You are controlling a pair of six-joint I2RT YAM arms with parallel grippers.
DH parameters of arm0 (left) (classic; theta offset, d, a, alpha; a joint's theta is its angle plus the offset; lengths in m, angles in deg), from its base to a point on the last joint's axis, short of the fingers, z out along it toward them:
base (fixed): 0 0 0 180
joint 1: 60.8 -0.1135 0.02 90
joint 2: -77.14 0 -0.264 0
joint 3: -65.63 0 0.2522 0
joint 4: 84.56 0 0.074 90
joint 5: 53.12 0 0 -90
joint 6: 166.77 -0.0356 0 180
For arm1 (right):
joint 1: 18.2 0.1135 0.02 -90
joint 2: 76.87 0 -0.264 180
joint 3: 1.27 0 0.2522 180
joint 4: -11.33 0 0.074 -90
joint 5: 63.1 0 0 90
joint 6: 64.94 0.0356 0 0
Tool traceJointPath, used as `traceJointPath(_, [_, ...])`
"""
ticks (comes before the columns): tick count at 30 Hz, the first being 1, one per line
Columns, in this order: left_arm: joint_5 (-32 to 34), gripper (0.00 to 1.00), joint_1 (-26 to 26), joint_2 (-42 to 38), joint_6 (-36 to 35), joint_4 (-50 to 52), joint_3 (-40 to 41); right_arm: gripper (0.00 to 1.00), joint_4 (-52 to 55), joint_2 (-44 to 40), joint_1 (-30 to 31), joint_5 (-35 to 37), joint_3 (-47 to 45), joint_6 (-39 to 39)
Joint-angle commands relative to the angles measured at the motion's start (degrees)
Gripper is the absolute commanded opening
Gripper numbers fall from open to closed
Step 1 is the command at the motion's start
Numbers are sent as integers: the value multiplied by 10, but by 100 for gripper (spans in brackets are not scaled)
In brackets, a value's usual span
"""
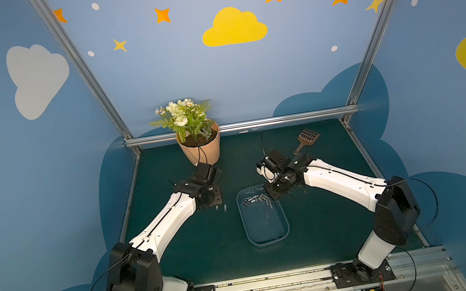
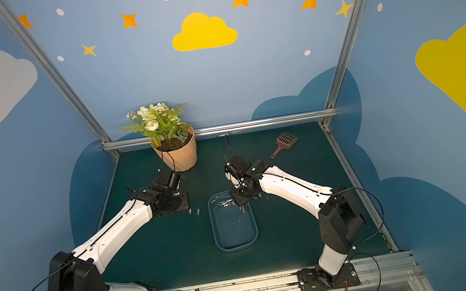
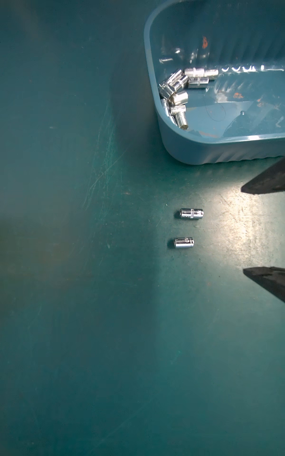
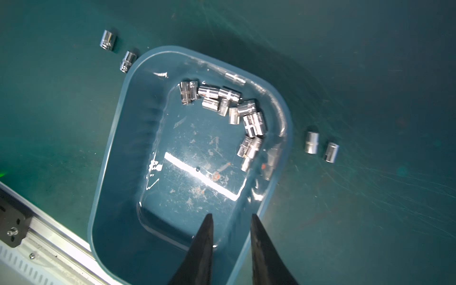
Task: Take out the socket from the storage box
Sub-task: Place the socket head at the center of the board, then pick up the socket head from the storage box.
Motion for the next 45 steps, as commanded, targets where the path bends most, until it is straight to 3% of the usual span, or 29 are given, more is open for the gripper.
traceJointPath(1, [0,50,-6,-29,17,-22,19,27,-18,25,10,21,5,29])
traceJointPath(20, [-10,52,-23,-78,32,-42,80,26,-31,140,33,42,22,71])
traceJointPath(45, [-11,53,-26,-85,28,-38,87,27,-24,196,33,82,54,86])
